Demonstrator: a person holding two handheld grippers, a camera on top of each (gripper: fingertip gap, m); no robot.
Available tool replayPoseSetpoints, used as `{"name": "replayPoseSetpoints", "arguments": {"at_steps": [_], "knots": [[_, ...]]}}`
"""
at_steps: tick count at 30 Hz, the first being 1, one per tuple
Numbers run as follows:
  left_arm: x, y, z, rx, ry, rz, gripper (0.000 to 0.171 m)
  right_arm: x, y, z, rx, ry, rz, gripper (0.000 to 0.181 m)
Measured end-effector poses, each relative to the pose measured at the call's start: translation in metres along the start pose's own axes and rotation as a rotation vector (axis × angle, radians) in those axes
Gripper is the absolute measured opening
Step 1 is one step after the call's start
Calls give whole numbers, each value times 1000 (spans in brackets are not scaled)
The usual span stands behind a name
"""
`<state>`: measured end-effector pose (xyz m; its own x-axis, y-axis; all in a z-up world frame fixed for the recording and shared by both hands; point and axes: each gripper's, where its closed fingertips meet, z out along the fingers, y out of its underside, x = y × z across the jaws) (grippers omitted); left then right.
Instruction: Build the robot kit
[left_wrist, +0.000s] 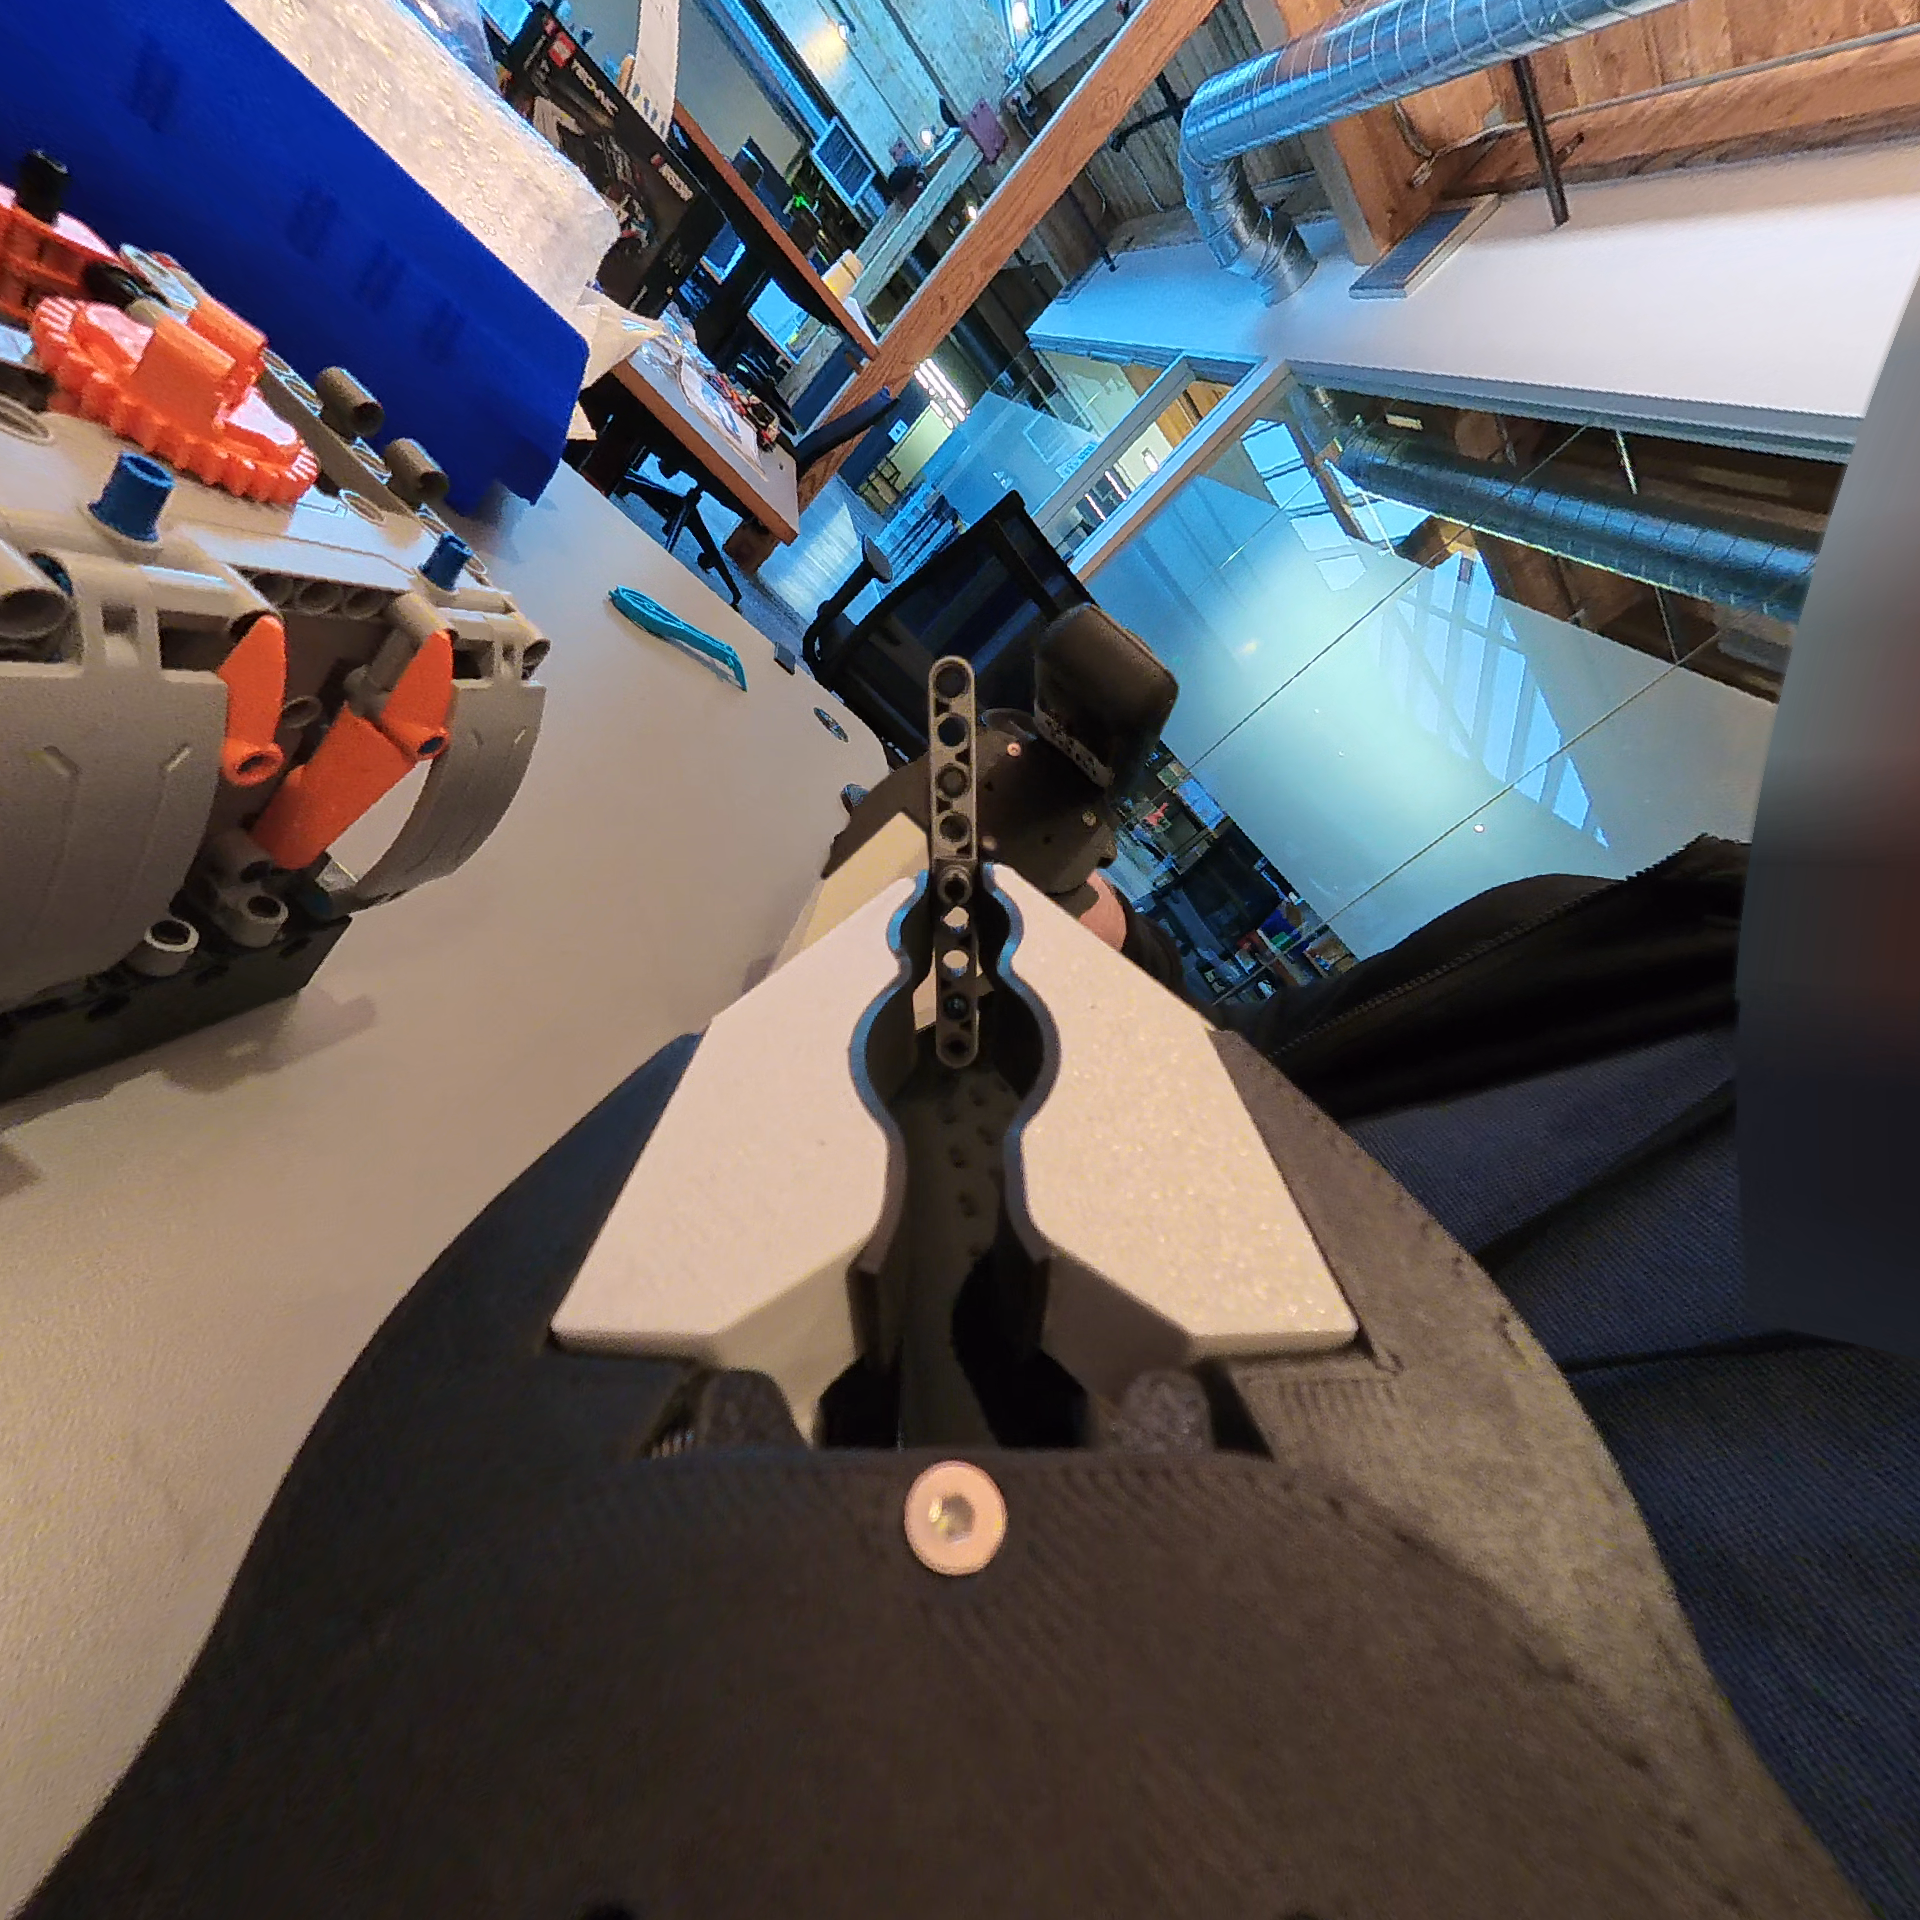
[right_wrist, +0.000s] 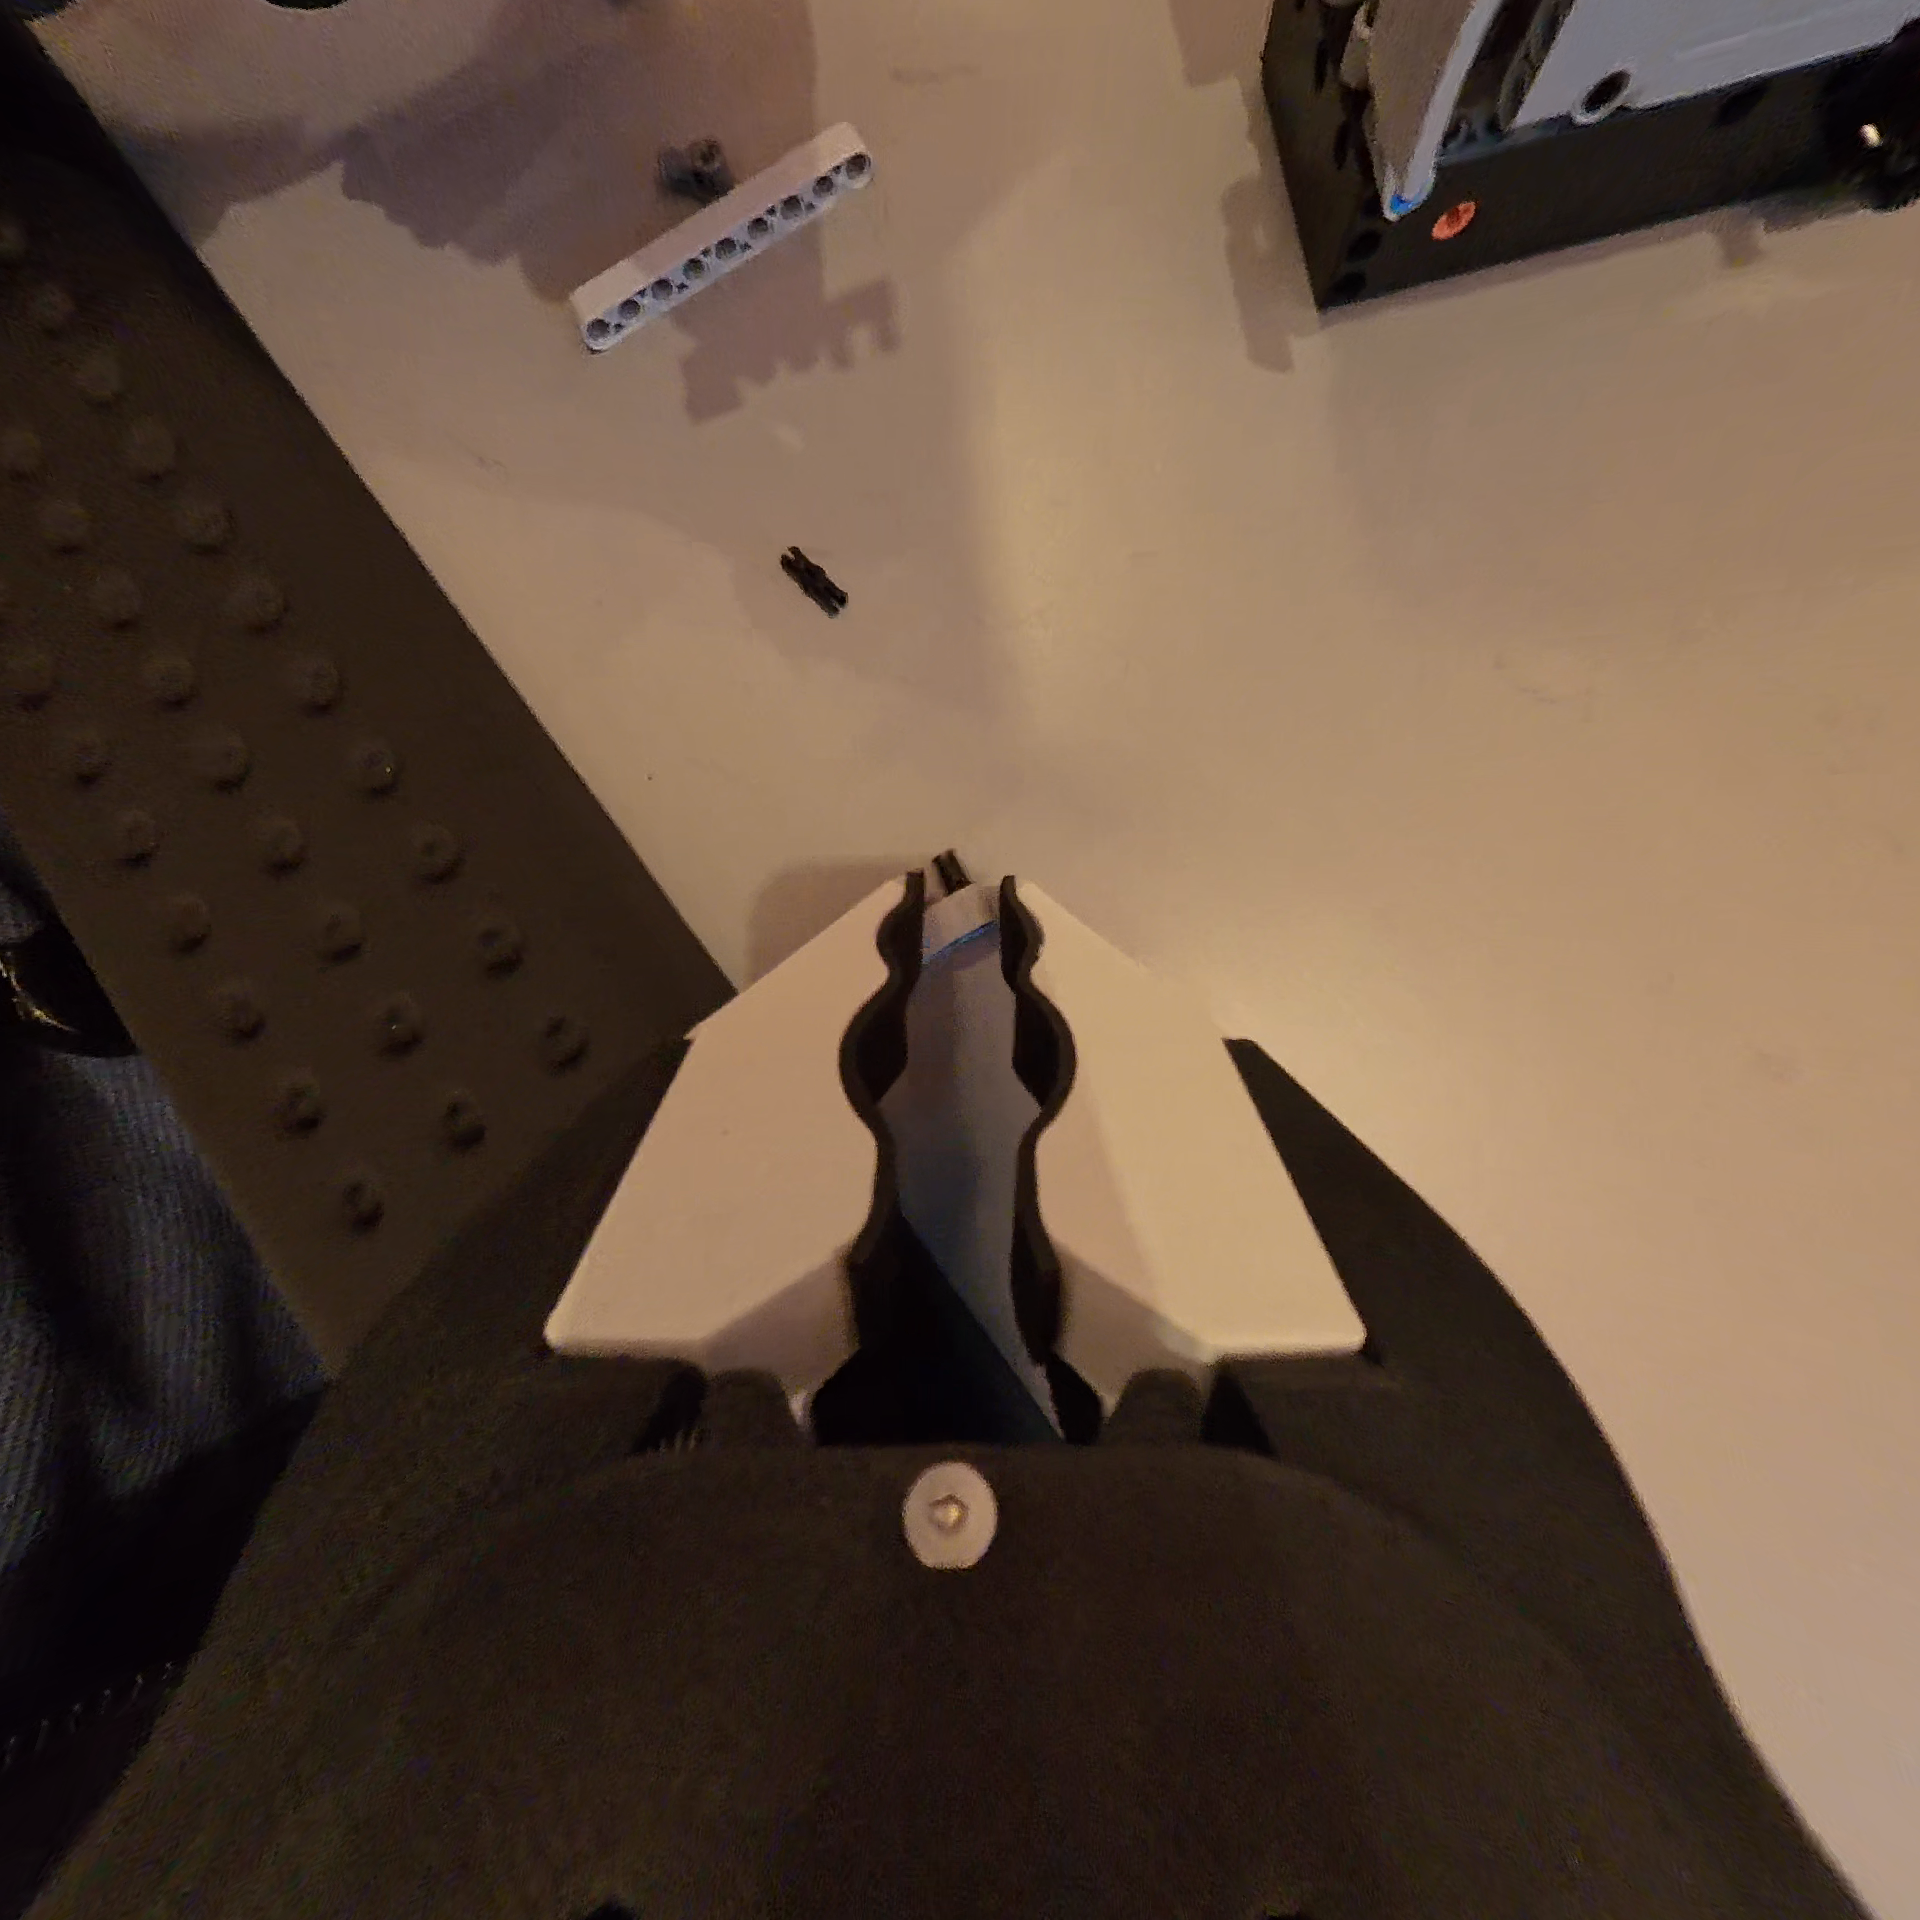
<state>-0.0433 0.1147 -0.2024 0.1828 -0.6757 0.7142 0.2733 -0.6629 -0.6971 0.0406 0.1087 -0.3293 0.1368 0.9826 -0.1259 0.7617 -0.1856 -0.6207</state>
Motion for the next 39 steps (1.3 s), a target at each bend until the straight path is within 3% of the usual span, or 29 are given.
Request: {"name": "replayPoseSetpoints", "arguments": {"at_steps": [8, 15, 18, 25, 31, 39], "knots": [[1, -1, 0, 0, -4, 12, 4, 3, -7, -12, 22, 0, -2, 16], [1, 1, 2, -11, -5, 13, 4, -9, 8, -7, -76, -55, 72, 26], [1, 1, 2, -12, -7, 14, 4, -9, 5, -2, -82, -23, 44, 8], [1, 1, 2, -16, -10, 20, 4, -4, -1, 0, -64, -24, 11, 5], [0, 1, 3, -7, -18, 21, 4, 0, -22, -6, 48, -40, 8, 5], [6, -4, 5, 35, 3, 45, 4, -2, -91, -39, 401, -109, 45, 5]]}}
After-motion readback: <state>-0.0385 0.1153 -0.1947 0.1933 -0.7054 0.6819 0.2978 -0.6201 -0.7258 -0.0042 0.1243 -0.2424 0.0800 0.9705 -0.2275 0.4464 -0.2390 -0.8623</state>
